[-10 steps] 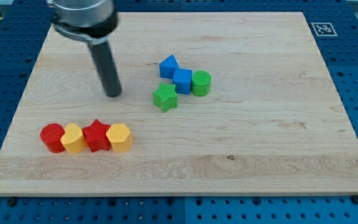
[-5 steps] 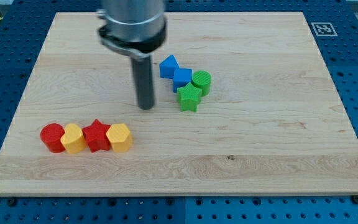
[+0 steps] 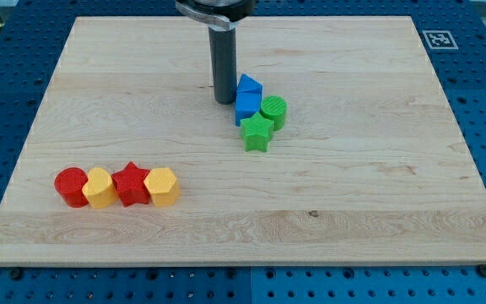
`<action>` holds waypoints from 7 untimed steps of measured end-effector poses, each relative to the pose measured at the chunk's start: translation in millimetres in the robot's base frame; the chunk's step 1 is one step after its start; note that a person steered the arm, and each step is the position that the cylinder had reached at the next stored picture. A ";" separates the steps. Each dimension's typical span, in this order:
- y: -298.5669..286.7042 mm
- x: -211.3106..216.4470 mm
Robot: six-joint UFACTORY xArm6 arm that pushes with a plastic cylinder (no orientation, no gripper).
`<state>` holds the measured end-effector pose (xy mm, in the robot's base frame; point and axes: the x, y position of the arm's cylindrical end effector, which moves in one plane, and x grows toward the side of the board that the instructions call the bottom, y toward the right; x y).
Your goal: Make a group of green blocks and blue blocks at the center of the board
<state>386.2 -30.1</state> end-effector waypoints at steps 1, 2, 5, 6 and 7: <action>-13.6 -10.9; -15.0 -33.5; 48.6 -19.9; 46.4 -31.4; 10.8 -51.7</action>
